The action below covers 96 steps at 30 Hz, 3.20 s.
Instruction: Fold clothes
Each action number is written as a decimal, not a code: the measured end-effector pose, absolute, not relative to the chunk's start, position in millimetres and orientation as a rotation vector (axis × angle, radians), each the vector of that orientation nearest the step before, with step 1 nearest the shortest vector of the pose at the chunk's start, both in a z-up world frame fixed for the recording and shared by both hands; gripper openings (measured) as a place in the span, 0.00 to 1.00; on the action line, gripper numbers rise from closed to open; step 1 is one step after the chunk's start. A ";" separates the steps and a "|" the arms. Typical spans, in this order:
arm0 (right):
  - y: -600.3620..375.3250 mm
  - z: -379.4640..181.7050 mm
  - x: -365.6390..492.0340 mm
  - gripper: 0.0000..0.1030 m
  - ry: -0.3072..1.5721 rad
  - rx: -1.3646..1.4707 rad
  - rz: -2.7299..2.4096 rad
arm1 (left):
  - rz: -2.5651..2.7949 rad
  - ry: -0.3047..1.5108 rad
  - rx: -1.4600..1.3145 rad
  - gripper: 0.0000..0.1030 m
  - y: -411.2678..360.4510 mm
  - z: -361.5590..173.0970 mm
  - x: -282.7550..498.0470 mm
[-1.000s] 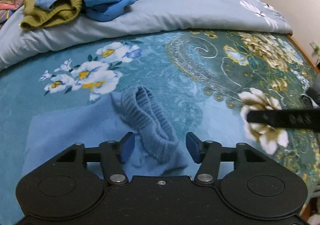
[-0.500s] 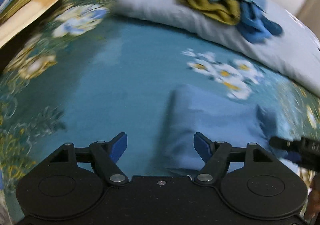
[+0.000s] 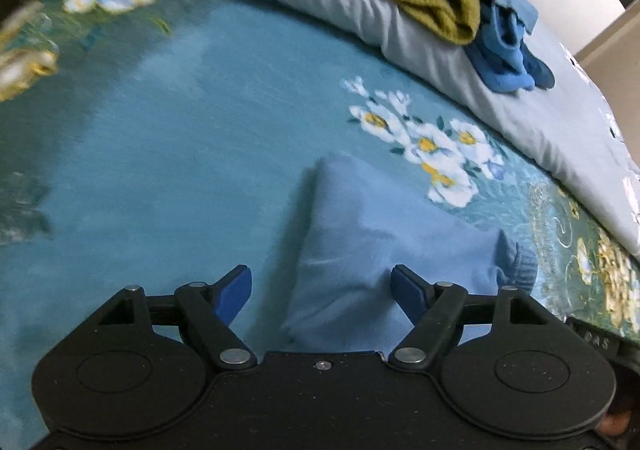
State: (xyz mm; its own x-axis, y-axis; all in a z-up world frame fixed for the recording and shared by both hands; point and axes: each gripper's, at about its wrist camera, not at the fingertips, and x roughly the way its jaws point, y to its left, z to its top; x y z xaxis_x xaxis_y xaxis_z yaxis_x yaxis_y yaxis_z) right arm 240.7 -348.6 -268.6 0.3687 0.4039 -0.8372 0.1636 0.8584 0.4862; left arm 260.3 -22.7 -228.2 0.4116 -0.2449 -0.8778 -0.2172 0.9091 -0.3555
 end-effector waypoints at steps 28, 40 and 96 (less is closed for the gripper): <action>-358.5 -294.6 265.8 0.31 1.248 0.739 0.291 | -0.259 1.253 -0.607 0.40 -7.1 -272.0 287.5; -341.7 -208.7 235.6 0.28 1.217 0.668 0.255 | -0.272 1.192 -0.475 0.32 -14.8 -186.2 250.8; -797.9 -24.9 -53.7 0.30 0.851 0.681 -0.053 | -0.914 1.000 -0.097 0.32 -532.8 11.2 39.4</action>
State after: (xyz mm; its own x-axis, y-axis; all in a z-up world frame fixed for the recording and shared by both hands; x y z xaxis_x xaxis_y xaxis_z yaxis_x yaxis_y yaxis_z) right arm -53.7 -797.9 -24.9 0.6711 0.2187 -0.7084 0.3055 0.7891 0.5329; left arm 39.4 -532.8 11.2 0.2153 -0.6994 -0.6816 0.6160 0.6388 -0.4609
